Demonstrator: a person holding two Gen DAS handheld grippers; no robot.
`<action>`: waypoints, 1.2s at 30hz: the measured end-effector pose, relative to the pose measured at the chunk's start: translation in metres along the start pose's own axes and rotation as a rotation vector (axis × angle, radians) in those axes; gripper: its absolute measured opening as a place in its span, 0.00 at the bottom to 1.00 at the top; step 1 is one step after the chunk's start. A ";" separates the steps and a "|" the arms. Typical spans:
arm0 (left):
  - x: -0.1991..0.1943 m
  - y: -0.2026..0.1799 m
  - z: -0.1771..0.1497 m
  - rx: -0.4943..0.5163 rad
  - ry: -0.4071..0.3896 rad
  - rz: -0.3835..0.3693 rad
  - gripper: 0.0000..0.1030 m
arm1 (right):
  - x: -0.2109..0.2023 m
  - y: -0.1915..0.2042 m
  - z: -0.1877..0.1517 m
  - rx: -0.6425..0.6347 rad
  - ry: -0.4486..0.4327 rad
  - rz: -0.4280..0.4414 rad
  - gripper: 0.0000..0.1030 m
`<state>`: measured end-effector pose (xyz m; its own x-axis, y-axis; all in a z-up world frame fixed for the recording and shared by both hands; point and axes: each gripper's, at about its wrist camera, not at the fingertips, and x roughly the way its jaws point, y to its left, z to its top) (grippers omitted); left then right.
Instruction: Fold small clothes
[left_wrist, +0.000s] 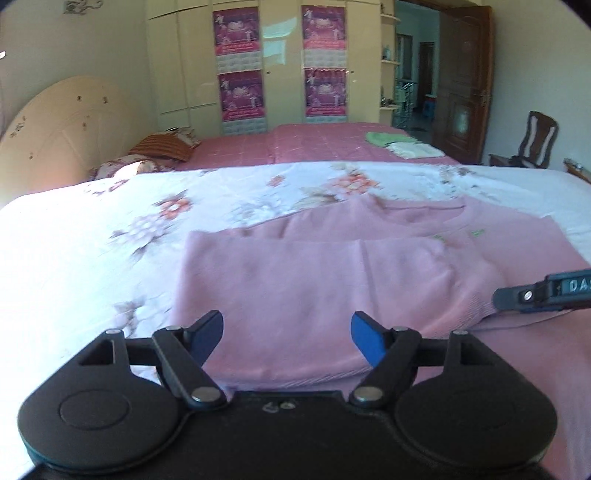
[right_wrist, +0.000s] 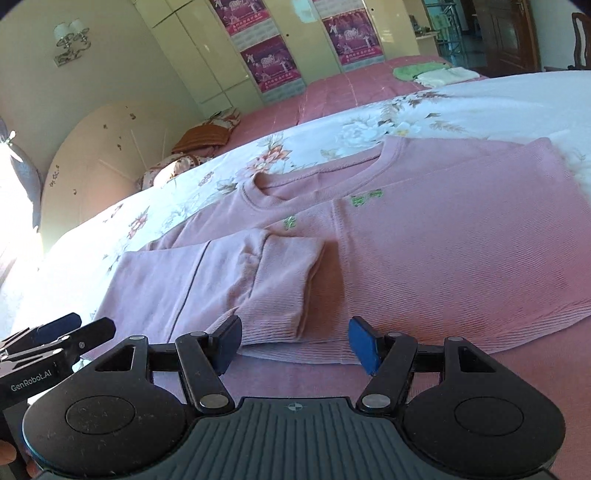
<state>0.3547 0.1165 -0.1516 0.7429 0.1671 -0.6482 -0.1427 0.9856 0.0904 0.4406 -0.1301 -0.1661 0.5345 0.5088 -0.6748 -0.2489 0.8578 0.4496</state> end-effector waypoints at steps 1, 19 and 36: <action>-0.001 0.008 -0.006 -0.012 0.016 0.020 0.71 | 0.005 0.003 -0.001 -0.004 0.005 0.004 0.62; 0.042 0.032 -0.019 -0.128 0.031 0.183 0.57 | -0.007 0.050 0.011 -0.193 -0.161 -0.094 0.12; 0.042 0.025 -0.035 -0.213 -0.020 0.118 0.14 | -0.016 -0.040 0.009 -0.119 -0.065 -0.262 0.12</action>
<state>0.3593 0.1476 -0.2032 0.7255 0.2833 -0.6272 -0.3625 0.9320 0.0017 0.4493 -0.1731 -0.1678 0.6430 0.2667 -0.7179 -0.1864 0.9637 0.1911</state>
